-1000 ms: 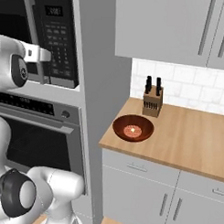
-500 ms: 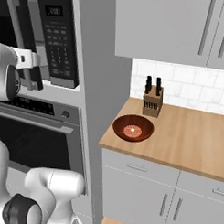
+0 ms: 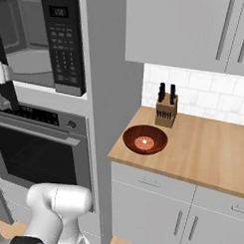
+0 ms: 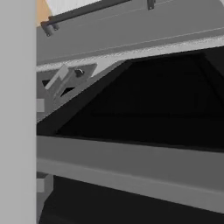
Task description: Open the microwave, place the bowl with waffle inside the microwave, then close the microwave door and turn it on.
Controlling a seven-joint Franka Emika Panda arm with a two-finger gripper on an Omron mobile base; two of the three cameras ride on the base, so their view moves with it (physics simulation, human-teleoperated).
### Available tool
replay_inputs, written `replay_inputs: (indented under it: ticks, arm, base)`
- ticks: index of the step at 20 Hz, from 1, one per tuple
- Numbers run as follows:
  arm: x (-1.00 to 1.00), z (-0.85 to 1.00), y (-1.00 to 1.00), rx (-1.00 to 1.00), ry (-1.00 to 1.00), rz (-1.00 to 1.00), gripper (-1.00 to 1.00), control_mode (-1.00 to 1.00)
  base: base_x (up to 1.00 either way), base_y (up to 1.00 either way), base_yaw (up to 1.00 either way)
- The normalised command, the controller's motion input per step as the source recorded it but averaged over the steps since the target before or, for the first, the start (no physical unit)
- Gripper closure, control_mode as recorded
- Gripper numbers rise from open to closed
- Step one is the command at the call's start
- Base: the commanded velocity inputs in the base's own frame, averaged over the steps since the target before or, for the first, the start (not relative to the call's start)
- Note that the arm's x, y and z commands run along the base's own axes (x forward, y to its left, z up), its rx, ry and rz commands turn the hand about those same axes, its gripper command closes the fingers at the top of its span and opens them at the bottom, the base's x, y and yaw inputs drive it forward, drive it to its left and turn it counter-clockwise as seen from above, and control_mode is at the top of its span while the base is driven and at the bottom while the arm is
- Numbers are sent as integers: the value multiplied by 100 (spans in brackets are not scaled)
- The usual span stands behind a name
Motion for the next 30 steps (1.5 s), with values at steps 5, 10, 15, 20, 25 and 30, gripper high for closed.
replay_inputs:
  ticks: [5, 10, 15, 20, 25, 30]
  arm:
    - [-100, 0, 100, -16, 4, 24, 100, -100]
    - [-98, -7, 100, -17, 1, 22, 100, -100]
    - [-95, -19, 93, -13, -5, 16, 100, -100]
    - [-100, -50, -77, 6, -33, -10, 100, -100]
    - [-100, -33, -100, 20, -25, -3, 100, -100]
    - [-100, -8, -67, 30, -15, 0, 100, -100]
  base:
    - [0, 0, 0]
    - [0, 0, 0]
    - [0, 0, 0]
    - [0, 0, 0]
    - [0, 0, 0]
    - [0, 0, 0]
